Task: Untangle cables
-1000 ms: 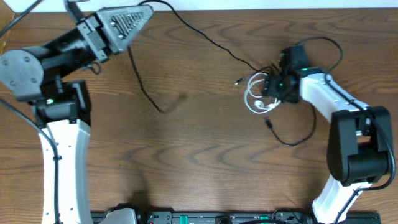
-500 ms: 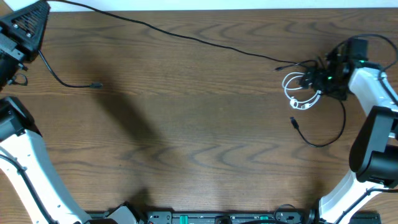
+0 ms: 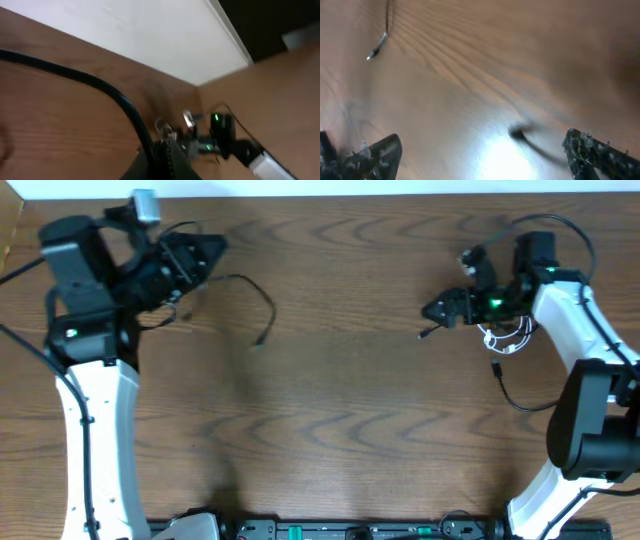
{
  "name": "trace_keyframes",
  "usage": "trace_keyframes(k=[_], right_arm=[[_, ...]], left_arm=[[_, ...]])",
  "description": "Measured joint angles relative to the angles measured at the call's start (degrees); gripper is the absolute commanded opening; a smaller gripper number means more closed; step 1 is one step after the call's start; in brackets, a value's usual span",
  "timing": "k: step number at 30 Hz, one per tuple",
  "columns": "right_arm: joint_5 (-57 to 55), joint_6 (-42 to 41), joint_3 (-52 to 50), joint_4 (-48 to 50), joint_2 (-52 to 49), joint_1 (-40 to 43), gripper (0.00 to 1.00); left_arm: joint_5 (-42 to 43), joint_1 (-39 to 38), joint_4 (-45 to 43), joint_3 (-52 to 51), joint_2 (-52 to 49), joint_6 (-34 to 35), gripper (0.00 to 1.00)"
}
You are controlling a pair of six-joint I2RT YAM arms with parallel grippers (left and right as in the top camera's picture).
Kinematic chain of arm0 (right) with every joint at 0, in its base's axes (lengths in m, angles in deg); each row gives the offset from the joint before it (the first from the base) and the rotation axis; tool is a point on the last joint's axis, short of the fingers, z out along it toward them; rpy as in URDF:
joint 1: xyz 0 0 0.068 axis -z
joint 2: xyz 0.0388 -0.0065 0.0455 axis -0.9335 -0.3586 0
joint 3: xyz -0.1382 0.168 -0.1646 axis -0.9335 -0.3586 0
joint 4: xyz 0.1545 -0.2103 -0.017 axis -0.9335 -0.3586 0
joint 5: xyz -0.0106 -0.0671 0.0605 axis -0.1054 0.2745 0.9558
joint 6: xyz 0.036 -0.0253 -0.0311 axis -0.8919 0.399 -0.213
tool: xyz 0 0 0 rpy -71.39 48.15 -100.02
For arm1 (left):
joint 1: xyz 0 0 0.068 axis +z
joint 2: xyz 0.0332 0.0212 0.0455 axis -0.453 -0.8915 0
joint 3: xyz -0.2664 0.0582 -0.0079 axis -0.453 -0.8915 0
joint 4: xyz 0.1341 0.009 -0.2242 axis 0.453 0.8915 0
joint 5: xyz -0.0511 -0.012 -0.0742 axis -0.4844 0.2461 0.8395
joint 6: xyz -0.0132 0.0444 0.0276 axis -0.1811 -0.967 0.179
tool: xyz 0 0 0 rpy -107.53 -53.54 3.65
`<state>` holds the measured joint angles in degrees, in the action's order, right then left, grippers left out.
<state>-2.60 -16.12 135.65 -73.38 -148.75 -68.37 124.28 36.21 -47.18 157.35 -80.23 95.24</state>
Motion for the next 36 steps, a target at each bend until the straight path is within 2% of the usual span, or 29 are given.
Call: trace_keyframes(k=[1,2,5,7,10,12,16,18,19,20,21,24,25,26,28,29,30,31,32,33,34,36], right_arm=[[0.6,0.3,0.1,2.2,0.0,-2.0,0.99],[3.9,0.7,0.0,8.5,0.0,-6.7,0.99],[10.7,1.0,0.1,19.3,0.0,-10.5,0.99],[17.5,0.5,0.3,27.9,0.1,-14.1,0.99],[20.8,-0.8,0.4,35.2,0.4,-18.0,0.99],[22.5,-3.5,0.3,42.4,0.4,-24.6,0.99],[23.3,-8.9,0.3,50.3,0.4,-30.8,0.88],[23.8,-10.2,0.3,50.5,0.4,-33.5,0.75],[25.1,-11.2,0.3,50.9,0.4,-33.7,0.48],[26.0,-12.6,0.3,51.9,0.4,-33.7,0.07],[26.3,-13.1,0.3,52.1,0.4,-33.9,0.01],[26.6,-16.4,0.3,51.9,0.4,-34.1,0.01],[26.7,-20.8,0.3,52.0,0.4,-32.5,0.01],[26.3,-23.3,0.5,50.2,0.4,-30.7,0.01],[21.9,-26.8,0.6,41.9,0.6,-25.9,0.01],[15.2,-28.2,0.8,33.8,0.7,-22.1,0.01],[12.4,-28.4,0.8,32.6,0.7,-20.4,0.01],[9.4,-28.8,1.6,26.9,1.9,-17.5,0.01],[8.1,-28.9,2.3,25.8,2.6,-15.9,0.01],[7.3,-29.2,6.0,21.0,2.8,-13.3,0.01],[6.4,-29.7,10.9,20.5,3.5,-10.4,0.01],[5.9,-35.6,22.5,21.5,3.8,-5.0,0.01]], left_arm=[[-0.3,-2.4,-0.2,0.0,0.2,0.0,0.08],[0.0,-6.7,-1.0,0.0,1.1,1.2,0.08],[2.6,-8.3,-7.1,-0.2,3.6,5.7,0.07],[6.8,-8.3,-13.3,-0.3,7.5,13.3,0.07],[11.8,-8.7,-22.8,-0.3,9.7,25.5,0.07],[13.9,-10.7,-26.7,-0.2,10.6,33.1,0.08],[15.1,-16.4,-27.9,-0.2,10.9,38.5,0.08],[15.2,-18.4,-28.0,-0.2,10.9,39.1,0.08],[15.2,-18.4,-28.0,-0.2,10.9,39.1,0.08],[15.2,-18.4,-28.0,-0.2,10.9,39.1,0.08],[15.2,-18.4,-28.0,-0.2,10.9,39.1,0.08],[15.6,-18.4,-28.0,-0.2,10.9,40.1,0.09],[15.6,-18.4,-28.0,-0.2,10.9,40.4,0.14],[15.7,-18.4,-28.0,-0.2,10.9,40.4,0.23],[15.7,-18.4,-27.9,-0.2,10.9,38.6,0.62],[15.8,-18.4,-27.9,-0.2,10.9,34.3,0.79],[15.9,-18.4,-27.9,-0.2,10.9,31.6,0.83],[16.0,-18.4,-27.8,-0.2,10.6,28.0,0.92],[16.1,-18.4,-27.0,-0.2,9.7,24.7,0.92],[16.3,-18.4,-25.5,-0.1,8.6,21.9,0.93],[16.4,-18.4,-23.7,-0.1,6.8,18.5,0.93],[16.0,-18.3,-16.2,0.0,2.8,7.8,0.93]])
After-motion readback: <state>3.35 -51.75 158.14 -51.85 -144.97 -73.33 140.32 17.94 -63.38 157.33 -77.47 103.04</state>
